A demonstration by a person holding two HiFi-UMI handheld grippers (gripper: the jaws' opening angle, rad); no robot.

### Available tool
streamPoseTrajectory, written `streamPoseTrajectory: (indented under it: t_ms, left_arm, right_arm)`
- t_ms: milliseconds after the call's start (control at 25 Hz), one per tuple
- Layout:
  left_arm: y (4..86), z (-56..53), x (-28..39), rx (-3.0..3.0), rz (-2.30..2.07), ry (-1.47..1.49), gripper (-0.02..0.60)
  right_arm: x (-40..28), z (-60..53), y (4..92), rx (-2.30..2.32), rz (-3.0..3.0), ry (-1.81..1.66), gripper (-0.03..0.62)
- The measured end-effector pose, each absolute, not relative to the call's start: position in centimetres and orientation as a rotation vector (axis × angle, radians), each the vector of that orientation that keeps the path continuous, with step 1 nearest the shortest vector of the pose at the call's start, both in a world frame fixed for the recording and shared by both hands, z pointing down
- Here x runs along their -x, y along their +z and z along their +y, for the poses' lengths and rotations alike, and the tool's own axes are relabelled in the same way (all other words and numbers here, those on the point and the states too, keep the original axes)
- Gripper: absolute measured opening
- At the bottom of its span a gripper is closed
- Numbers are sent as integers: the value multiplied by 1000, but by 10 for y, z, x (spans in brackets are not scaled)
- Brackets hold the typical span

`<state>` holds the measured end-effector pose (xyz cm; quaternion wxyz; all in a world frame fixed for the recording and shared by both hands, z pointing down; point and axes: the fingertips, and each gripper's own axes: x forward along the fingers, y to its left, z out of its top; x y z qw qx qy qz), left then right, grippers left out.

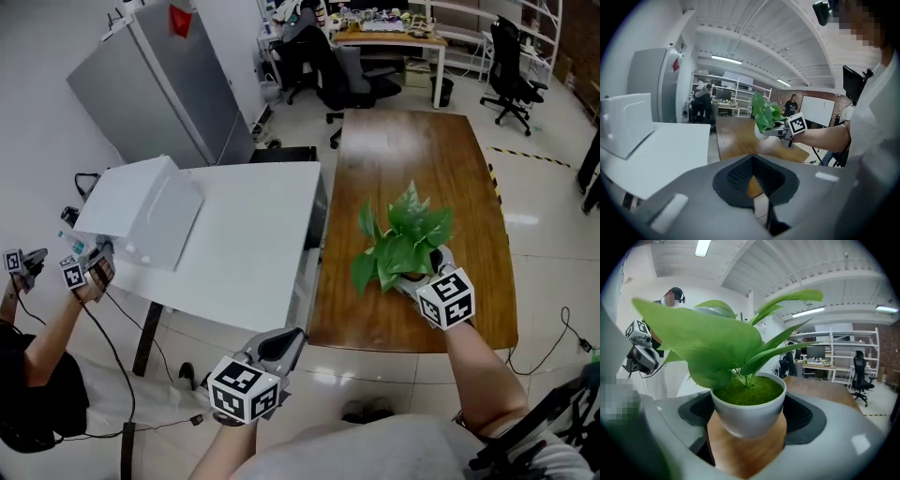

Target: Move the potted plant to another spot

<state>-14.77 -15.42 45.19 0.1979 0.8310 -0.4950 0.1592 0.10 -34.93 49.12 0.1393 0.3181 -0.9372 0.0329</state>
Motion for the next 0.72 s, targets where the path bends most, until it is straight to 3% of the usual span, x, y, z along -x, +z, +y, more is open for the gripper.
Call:
streamPoseTrajectory:
  t_ms: [720]
  left_arm:
    - [465,-205,-40,-2611,-908,536,-3]
  right_arm:
    - [-245,-324,497,-1405,-2483,148,456]
